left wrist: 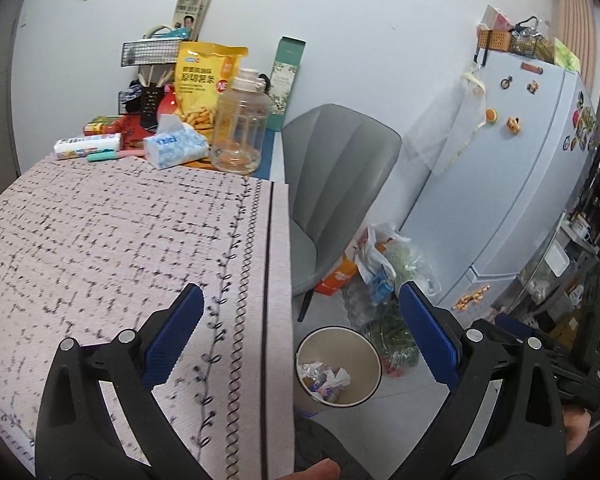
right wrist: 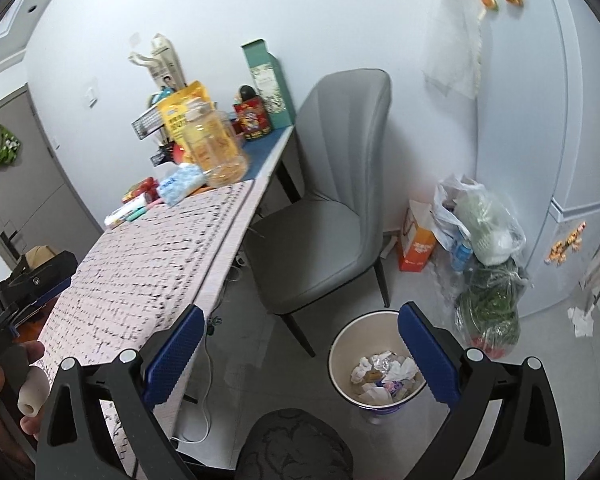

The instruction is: Collect trash

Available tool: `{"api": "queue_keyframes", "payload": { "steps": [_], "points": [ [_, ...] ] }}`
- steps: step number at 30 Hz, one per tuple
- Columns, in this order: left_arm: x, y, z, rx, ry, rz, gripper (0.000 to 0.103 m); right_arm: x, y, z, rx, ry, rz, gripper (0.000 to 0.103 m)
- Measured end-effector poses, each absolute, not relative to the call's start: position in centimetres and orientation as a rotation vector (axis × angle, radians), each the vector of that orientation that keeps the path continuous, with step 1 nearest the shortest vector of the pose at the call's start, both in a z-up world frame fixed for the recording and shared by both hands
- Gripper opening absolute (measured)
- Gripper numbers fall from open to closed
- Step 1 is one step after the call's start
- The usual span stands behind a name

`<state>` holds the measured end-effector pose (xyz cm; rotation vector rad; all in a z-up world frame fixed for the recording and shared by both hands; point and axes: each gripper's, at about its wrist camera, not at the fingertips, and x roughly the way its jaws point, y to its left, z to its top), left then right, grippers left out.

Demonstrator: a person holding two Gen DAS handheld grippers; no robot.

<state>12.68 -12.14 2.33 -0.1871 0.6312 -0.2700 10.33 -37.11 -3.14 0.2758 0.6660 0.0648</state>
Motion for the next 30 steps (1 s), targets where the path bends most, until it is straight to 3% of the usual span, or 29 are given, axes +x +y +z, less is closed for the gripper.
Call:
{"api": "queue_keyframes", "payload": {
  "steps": [30],
  "points": [
    [4.4, -5.6, 3.6, -0.164, 0.581, -0.183, 0.097, 5.7, -29.4, 0.0, 0.17, 0.603, 0.169, 0.095]
  ]
}}
